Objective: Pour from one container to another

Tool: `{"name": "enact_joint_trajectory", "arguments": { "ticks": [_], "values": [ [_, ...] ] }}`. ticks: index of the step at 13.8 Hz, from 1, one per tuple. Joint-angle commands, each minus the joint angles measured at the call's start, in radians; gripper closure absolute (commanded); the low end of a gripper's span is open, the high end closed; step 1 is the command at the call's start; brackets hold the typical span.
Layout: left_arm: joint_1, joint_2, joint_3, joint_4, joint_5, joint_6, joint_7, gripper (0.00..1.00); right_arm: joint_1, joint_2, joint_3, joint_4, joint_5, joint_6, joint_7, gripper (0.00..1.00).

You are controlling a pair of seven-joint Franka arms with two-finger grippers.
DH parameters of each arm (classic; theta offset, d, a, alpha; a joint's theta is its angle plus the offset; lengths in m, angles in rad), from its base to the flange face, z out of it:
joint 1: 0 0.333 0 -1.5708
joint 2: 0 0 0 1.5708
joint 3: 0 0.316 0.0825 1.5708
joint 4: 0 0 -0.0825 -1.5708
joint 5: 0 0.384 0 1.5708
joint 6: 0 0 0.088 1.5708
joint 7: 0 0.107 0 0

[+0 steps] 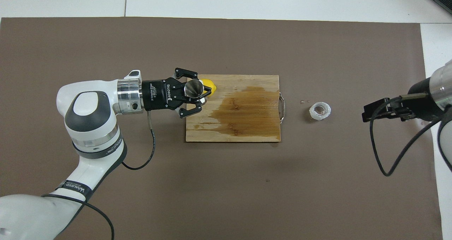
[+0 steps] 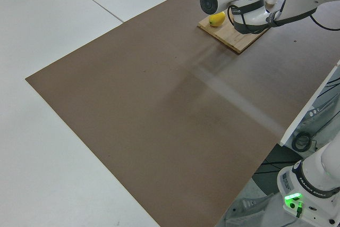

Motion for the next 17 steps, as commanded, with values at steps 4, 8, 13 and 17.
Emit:
{"name": "enact_joint_trajectory", "arguments": {
  "ticks": [4, 8, 13, 17],
  "values": [
    [-0.093, 0.071, 0.008, 0.043, -0.047, 0.101, 0.0, 1.0, -0.017, 0.002, 0.009, 0.008, 0.021, -0.012, 0.009, 0.0],
    [-0.094, 0.089, 0.008, 0.054, -0.061, 0.113, 0.002, 1.0, -0.017, 0.002, 0.009, 0.008, 0.021, -0.012, 0.008, 0.0],
    [-0.09, 0.238, 0.003, 0.172, -0.046, 0.069, 0.072, 1.0, -0.017, 0.002, 0.009, 0.008, 0.021, -0.012, 0.008, 0.0],
    [-0.097, 0.259, -0.003, 0.171, -0.053, 0.096, 0.104, 1.0, -0.017, 0.002, 0.009, 0.008, 0.021, -0.012, 0.008, 0.0]
  ]
}}
